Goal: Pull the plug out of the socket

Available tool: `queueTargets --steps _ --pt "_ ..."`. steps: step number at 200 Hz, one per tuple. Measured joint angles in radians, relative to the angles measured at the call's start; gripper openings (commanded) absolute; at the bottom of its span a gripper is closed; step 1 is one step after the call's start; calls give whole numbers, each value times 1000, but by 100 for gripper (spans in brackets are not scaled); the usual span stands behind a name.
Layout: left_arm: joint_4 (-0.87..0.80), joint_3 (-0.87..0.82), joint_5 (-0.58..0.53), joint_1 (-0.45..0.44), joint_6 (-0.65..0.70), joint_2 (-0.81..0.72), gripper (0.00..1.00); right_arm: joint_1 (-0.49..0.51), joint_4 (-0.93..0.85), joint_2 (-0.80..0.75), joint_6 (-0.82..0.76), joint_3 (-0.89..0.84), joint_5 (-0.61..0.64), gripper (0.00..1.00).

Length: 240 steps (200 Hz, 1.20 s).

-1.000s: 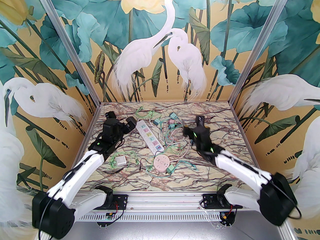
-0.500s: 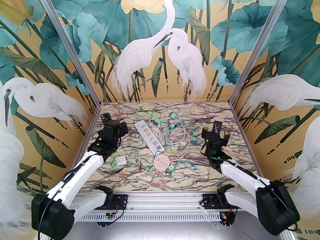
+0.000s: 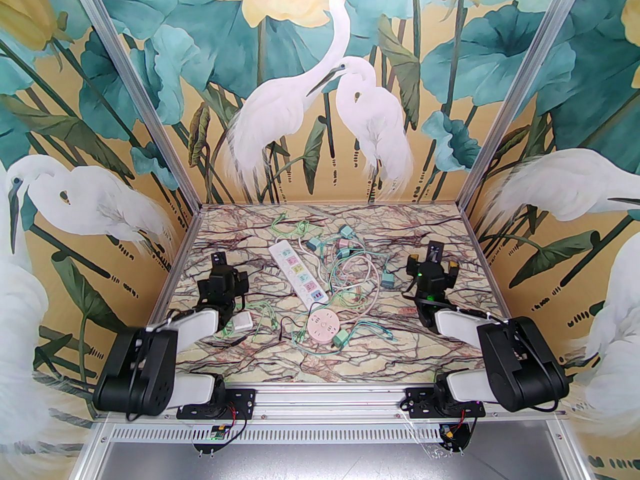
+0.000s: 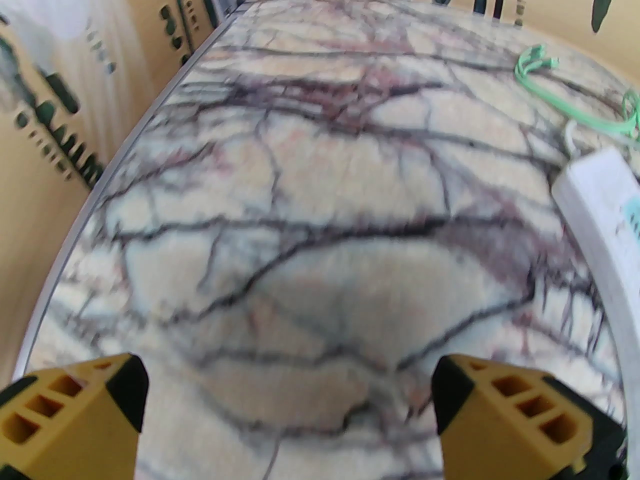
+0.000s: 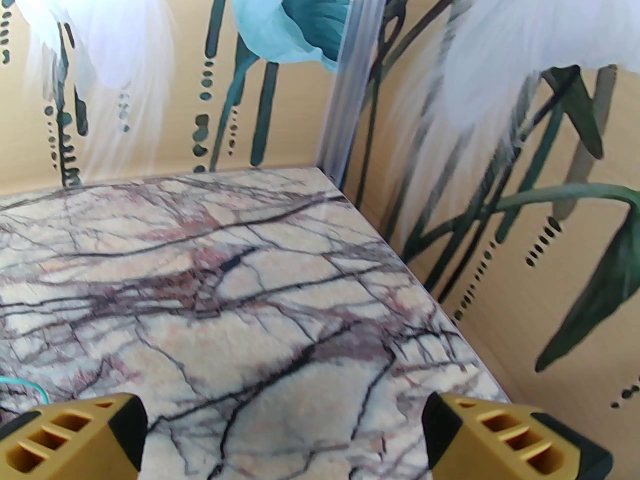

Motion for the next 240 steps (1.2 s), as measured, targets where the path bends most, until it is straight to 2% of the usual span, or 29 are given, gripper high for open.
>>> queueTargets --steps 12,35,60,71,117,240 --pt "61 9 49 18 -3 13 100 -22 98 38 -1 -40 -43 99" --pt "231 4 135 44 -16 67 100 -45 138 59 -1 -95 -106 99" --pt "351 -35 218 49 -15 115 100 -65 248 105 0 -99 -180 99" --pt "382 -51 246 49 -14 131 100 -71 238 121 1 -93 -200 99" --pt "455 -58 285 49 -8 137 99 -116 179 121 33 -34 -239 99" --pt "480 -58 298 49 -7 137 100 -117 133 121 45 -28 -251 99"
